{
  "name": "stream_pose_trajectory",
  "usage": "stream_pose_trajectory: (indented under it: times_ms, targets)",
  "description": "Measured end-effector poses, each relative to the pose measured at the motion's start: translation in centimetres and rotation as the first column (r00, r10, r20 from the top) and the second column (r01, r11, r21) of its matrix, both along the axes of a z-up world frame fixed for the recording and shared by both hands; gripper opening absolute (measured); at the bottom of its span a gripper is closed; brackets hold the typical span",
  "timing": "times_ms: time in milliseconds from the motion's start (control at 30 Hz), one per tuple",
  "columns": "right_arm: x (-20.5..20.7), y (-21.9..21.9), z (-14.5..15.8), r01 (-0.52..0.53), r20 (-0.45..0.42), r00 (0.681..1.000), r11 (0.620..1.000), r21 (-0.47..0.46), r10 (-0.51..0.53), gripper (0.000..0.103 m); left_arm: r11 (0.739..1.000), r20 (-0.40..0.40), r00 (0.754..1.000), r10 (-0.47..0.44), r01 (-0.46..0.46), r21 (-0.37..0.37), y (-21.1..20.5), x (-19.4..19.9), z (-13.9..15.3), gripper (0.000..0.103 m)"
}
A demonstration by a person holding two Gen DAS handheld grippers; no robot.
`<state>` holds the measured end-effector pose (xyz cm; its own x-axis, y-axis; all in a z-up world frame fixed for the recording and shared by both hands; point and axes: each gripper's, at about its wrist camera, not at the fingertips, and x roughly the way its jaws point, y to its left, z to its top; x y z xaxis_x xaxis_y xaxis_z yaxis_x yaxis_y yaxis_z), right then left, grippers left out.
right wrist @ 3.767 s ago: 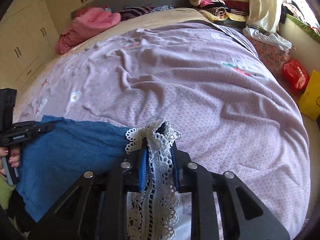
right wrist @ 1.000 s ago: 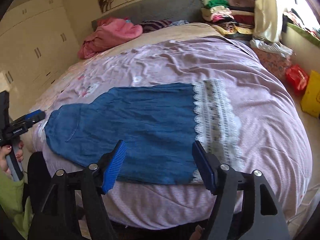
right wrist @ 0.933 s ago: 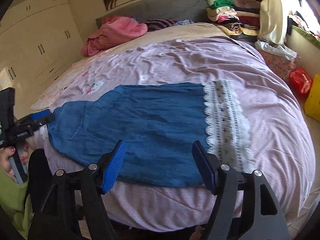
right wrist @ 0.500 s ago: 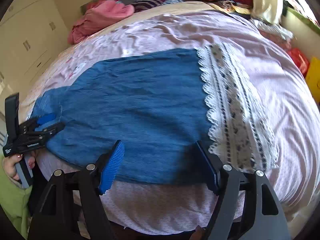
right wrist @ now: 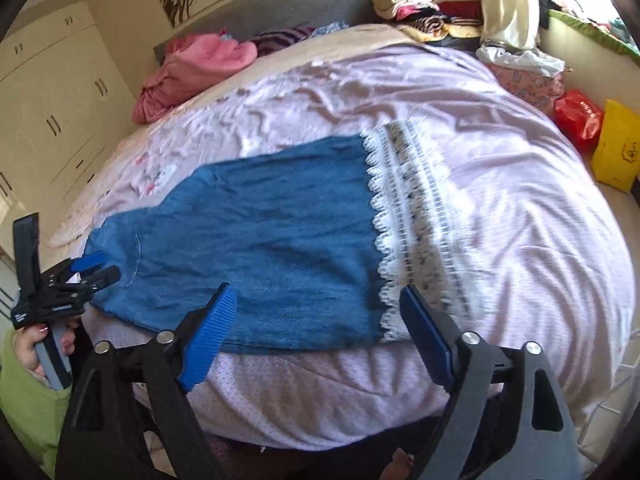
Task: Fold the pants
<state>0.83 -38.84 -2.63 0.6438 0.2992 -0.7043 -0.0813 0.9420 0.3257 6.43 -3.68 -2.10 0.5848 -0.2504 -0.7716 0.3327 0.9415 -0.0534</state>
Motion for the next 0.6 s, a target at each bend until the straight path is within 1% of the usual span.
stream_pose_trajectory:
  times_ms: [167,267,367,467,600]
  targets:
    - [-1.5,-2.1,1.2,0.070,0.034,0.997,0.997,-0.025,-0.069,0.091,0.999,0.033,0.999,-0.041,0.041,0.001,-1.3,-1.2,2.4,0.093]
    - [-2.3,-3.3,1.7,0.112,0.056,0.992,0.993,-0.037,-0.109,0.092,0.997,0.058,0.995,-0.082,0.082,0.007,-2.9,-1.7,3.7,0.093]
    - [-2.8,-4.3,1.8,0.141,0.068,0.988,0.989,-0.030,-0.139,0.093,0.992,0.066,0.990,-0.122,0.122,0.005,-4.6,-1.7,4.3,0.093]
    - [-3.2,-5.2,1.7,0.162,0.071,0.985,0.987,-0.019,-0.160,0.093,0.985,0.071,0.982,-0.175,0.174,0.017,-6.8,-1.3,4.7,0.093]
    - [-3.1,-5.6,1.1,0.161,0.067,0.985,0.987,-0.004,-0.160,0.093,0.965,0.068,0.963,-0.262,0.259,0.049,-10.7,0.0,4.8,0.093]
